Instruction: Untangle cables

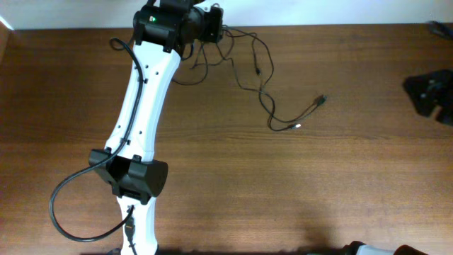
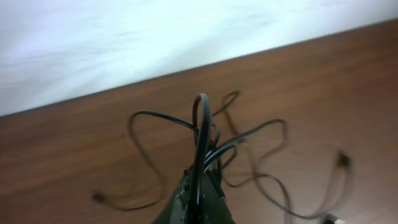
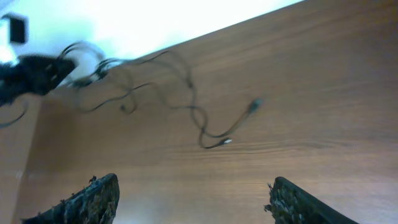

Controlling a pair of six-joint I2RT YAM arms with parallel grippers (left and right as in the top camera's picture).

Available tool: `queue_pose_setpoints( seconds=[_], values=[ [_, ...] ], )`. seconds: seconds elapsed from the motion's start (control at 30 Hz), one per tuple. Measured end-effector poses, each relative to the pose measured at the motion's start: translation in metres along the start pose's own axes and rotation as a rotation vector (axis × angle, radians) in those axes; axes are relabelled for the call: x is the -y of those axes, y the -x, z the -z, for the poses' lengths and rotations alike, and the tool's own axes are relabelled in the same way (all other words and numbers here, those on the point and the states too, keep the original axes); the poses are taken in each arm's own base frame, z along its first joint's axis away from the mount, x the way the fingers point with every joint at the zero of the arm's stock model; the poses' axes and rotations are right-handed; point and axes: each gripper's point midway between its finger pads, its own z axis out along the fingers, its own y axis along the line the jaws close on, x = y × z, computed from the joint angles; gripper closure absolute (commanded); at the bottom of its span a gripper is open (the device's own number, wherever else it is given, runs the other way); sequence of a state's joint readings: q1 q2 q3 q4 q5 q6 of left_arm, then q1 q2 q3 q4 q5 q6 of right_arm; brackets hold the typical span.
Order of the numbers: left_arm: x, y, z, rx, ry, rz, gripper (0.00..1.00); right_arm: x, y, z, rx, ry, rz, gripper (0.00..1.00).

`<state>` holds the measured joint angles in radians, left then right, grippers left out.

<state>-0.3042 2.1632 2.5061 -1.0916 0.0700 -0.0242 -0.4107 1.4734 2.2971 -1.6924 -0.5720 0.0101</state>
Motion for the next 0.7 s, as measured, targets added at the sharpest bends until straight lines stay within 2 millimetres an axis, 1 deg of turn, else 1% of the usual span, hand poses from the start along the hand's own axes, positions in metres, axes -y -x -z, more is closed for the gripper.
queue_pose_setpoints(
  seconds=[0.03,0.07,0.1,0.13,0.17,0.23,0.27,0.3,0.33,0.37,0.4,0.43,0.47,0.5,0.57,0.63,0.67,0.7],
  values=[
    [0.010,0.001,0.001,0.002,-0.056,0.000,1.00,-0.006,-0.001,-0.003,-0.013,0.018,0.013,0.21],
    [0.020,0.003,0.004,0.008,-0.113,-0.001,1.00,-0.013,-0.003,-0.011,-0.040,0.046,0.034,0.22],
    [0.032,0.006,0.010,0.020,-0.183,-0.004,1.00,-0.020,-0.003,-0.021,-0.067,0.072,0.053,0.22],
    [0.040,0.010,0.017,0.032,-0.228,-0.007,1.00,-0.025,-0.003,-0.032,-0.093,0.095,0.069,0.22],
    [0.048,0.014,0.027,0.050,-0.272,-0.012,1.00,-0.028,-0.002,-0.041,-0.114,0.110,0.078,0.22],
    [0.062,0.022,0.054,0.082,-0.349,-0.023,1.00,-0.039,0.000,-0.062,-0.147,0.149,0.113,0.22],
    [0.070,0.025,0.071,0.100,-0.394,-0.030,1.00,-0.054,0.002,-0.080,-0.166,0.188,0.158,0.22],
    [0.079,0.027,0.090,0.115,-0.442,-0.039,1.00,-0.060,0.002,-0.087,-0.174,0.205,0.178,0.22],
    [0.084,0.027,0.099,0.121,-0.469,-0.046,1.00,-0.070,0.000,-0.097,-0.190,0.230,0.202,0.22],
    [0.098,0.022,0.123,0.117,-0.554,-0.074,1.00,-0.082,-0.001,-0.110,-0.202,0.257,0.233,0.22],
    [0.106,0.017,0.133,0.106,-0.605,-0.094,1.00,-0.091,-0.002,-0.119,-0.210,0.279,0.262,0.23],
    [0.110,0.010,0.137,0.085,-0.634,-0.102,1.00,-0.102,-0.003,-0.127,-0.210,0.303,0.305,0.22],
    [0.114,-0.003,0.140,0.035,-0.667,-0.109,1.00,-0.111,-0.007,-0.133,-0.221,0.325,0.347,0.22],
    [0.116,-0.009,0.142,0.017,-0.687,-0.124,1.00,-0.119,-0.013,-0.139,-0.234,0.345,0.392,0.22],
    [0.118,-0.021,0.145,-0.019,-0.712,-0.151,1.00,-0.134,-0.025,-0.151,-0.260,0.390,0.507,0.22],
    [0.116,-0.026,0.146,-0.030,-0.718,-0.166,1.00,-0.142,-0.033,-0.158,-0.273,0.419,0.596,0.23],
    [0.106,-0.026,0.146,-0.029,-0.713,-0.158,1.00,-0.149,-0.041,-0.167,-0.296,0.439,0.640,0.25],
    [0.099,-0.025,0.146,-0.025,-0.709,-0.150,1.00,-0.150,-0.044,-0.171,-0.302,0.437,0.658,0.33]
  ],
)
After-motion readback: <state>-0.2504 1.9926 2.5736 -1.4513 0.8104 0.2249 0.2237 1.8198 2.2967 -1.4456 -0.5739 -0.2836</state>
